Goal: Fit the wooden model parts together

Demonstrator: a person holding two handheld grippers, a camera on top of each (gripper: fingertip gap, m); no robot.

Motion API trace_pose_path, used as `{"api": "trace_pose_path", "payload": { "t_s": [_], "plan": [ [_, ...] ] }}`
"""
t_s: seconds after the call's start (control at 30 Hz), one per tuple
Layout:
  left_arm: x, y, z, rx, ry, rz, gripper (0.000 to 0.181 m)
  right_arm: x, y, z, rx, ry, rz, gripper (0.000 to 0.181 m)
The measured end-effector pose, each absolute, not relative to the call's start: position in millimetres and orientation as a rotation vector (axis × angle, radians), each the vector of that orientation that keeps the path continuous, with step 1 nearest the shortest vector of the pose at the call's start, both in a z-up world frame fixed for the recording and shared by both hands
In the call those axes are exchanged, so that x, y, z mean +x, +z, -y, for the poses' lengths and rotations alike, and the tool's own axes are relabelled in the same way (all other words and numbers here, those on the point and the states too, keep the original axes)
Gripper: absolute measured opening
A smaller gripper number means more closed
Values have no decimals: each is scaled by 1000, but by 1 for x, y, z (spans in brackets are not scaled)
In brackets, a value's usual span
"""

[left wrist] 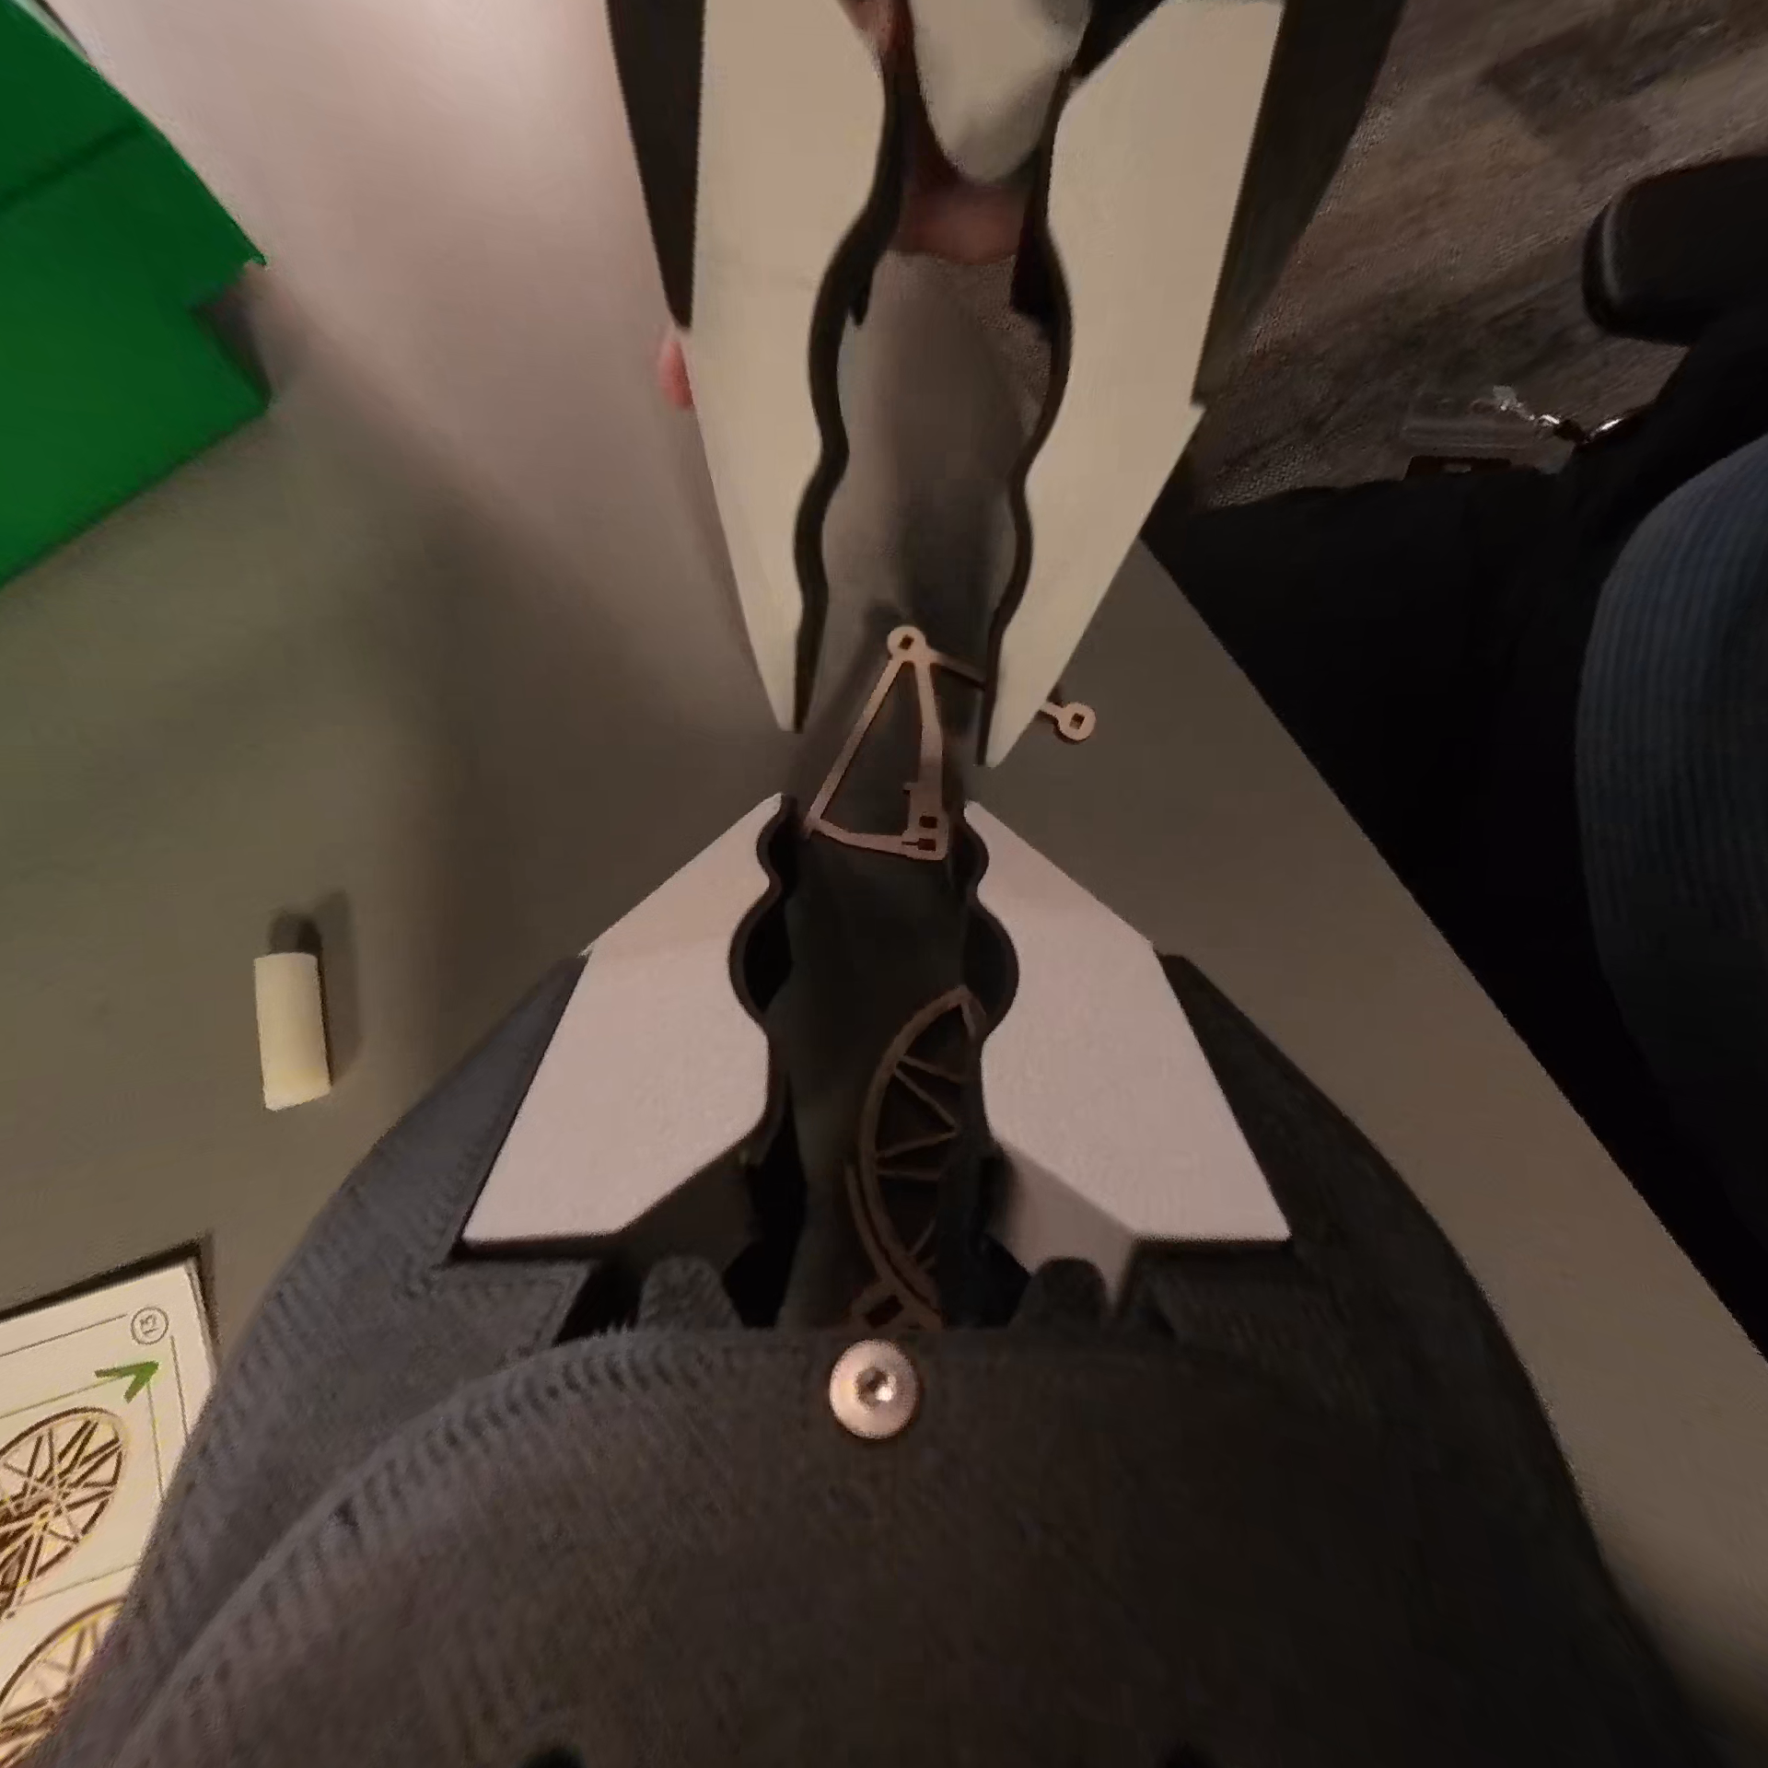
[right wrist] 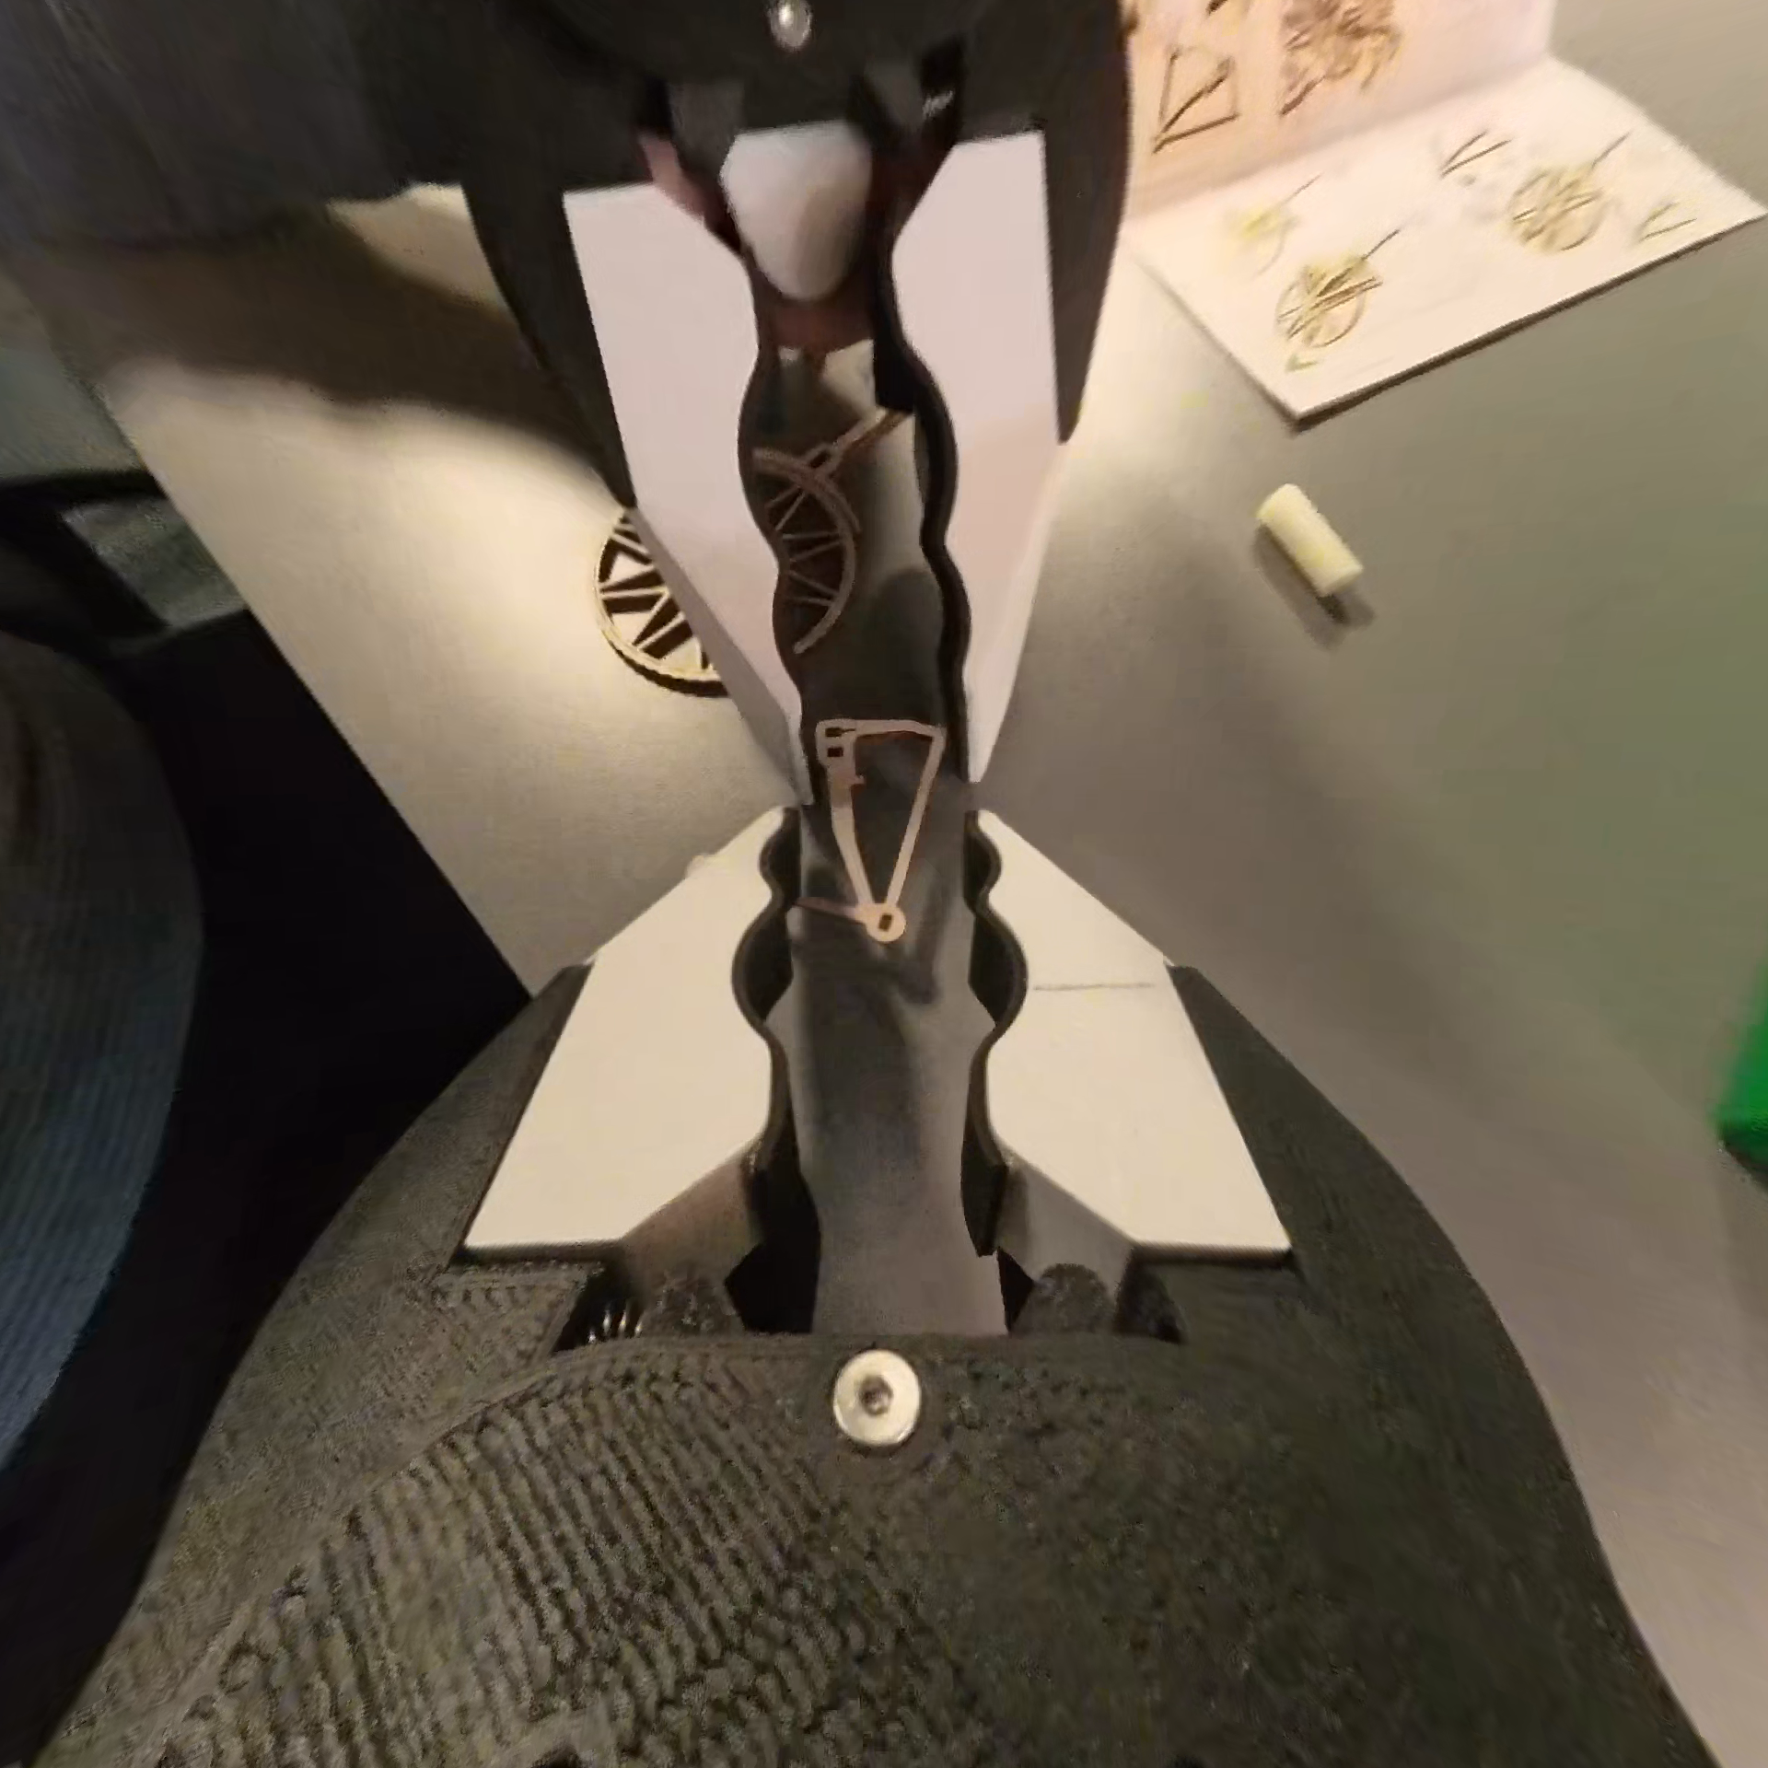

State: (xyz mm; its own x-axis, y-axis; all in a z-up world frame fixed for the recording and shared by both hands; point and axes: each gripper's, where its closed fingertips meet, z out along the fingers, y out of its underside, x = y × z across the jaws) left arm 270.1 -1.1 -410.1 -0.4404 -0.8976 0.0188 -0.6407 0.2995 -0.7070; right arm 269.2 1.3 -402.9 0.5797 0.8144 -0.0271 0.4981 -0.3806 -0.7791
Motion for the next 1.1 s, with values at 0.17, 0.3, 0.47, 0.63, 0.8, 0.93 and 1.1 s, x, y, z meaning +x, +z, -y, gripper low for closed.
{"api": "trace_pose_path", "payload": {
  "t_s": [0.17, 0.3, 0.47, 0.63, 0.8, 0.93, 1.1],
  "plan": [
    [270, -410, 2, -1363, -946, -2186, 31, 267, -408, -2, -2025, 458, 1126, 17],
    [270, -410, 4, -1353, -954, -2184, 31, 267, -409, -1, -2043, 463, 1136, 17],
    [262, -393, -10, -1345, -1045, -2085, 37, 267, -409, -1, -2052, 426, 1184, 17],
    [260, -376, -18, -1344, -1146, -1962, 0, 267, -409, -1, -2038, 419, 1195, 16],
    [268, -387, -5, -1393, -1144, -2015, 0, 267, -409, -1, -2038, 434, 1182, 16],
    [268, -394, -5, -1440, -1101, -2046, 0, 267, -410, 0, -2045, 448, 1172, 16],
    [269, -388, -6, -1403, -1065, -2033, 0, 268, -410, 0, -2055, 444, 1181, 16]
  ]
}}
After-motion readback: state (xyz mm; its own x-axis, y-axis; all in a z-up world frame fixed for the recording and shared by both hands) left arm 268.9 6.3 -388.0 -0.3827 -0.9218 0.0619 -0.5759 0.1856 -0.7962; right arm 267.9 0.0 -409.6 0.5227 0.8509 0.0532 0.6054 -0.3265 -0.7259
